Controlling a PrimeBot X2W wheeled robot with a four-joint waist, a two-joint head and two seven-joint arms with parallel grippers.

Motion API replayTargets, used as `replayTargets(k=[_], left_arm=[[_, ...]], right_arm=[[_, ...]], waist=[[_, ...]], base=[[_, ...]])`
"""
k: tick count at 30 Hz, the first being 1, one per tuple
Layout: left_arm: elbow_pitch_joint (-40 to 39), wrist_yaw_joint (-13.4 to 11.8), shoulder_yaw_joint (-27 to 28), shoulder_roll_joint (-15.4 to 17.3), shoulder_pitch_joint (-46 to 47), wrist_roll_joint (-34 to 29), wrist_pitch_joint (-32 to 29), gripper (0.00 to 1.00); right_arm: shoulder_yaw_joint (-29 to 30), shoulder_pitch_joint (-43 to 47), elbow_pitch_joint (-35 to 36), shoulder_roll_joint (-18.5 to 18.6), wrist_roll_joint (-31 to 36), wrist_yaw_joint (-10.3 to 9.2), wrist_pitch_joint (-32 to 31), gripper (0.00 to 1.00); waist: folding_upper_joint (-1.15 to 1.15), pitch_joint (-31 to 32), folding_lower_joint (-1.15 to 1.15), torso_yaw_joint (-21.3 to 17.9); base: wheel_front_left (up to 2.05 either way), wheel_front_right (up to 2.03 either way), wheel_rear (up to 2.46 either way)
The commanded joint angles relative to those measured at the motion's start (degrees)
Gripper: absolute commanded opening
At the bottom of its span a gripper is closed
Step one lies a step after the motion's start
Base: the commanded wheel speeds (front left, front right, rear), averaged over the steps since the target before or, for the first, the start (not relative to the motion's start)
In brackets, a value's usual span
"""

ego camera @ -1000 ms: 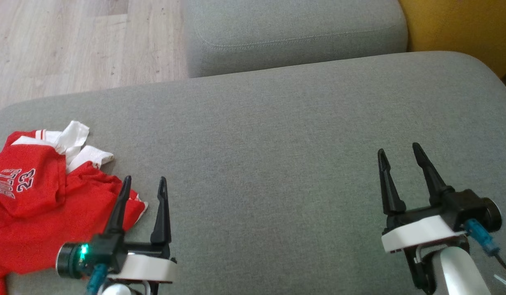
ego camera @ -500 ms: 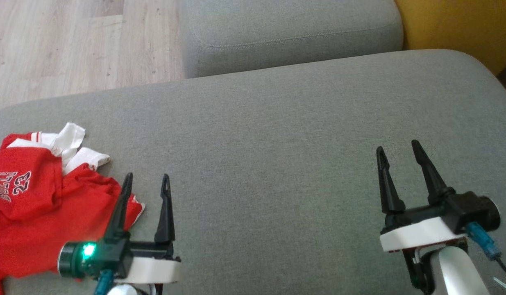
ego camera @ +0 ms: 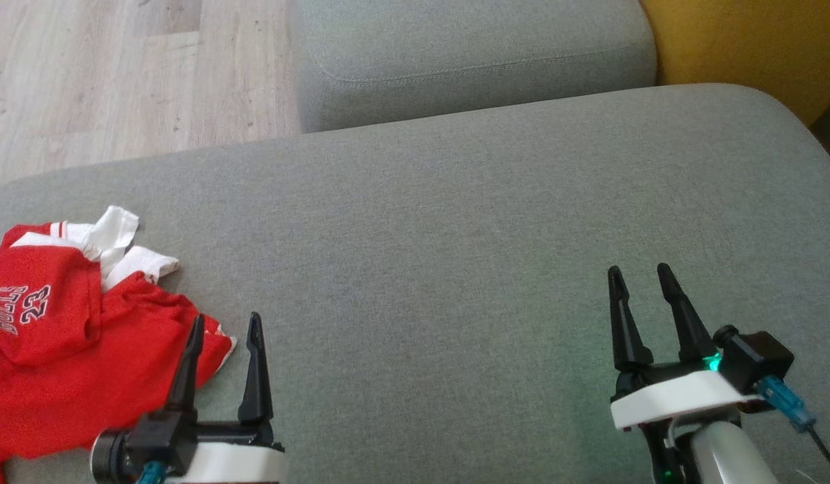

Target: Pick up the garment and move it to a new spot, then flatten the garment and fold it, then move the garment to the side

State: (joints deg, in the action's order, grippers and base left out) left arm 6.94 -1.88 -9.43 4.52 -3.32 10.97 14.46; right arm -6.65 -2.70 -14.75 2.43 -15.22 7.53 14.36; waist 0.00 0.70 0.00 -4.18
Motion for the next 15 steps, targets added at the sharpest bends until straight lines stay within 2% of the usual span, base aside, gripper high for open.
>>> replayTargets(k=[1, 15], left_arm=[[-1.25, 0.64, 2.50, -0.31, 1.66, -0.59, 0.53, 1.00], [0.40, 3.45, 5.72, -1.54, 2.48, -1.66, 0.54, 1.00]], right_arm=[[-1.45, -1.77, 1.47, 0.44, -0.31, -0.04, 0.63, 1.00], [-2.23, -2.04, 0.69, 0.44, -1.61, -0.04, 0.63, 1.00]], waist=[[0.00, 0.03, 0.00, -0.01], [0.00, 0.37, 0.00, 0.39]], base=[[0.00, 0.00, 0.00], [0.00, 0.00, 0.00]])
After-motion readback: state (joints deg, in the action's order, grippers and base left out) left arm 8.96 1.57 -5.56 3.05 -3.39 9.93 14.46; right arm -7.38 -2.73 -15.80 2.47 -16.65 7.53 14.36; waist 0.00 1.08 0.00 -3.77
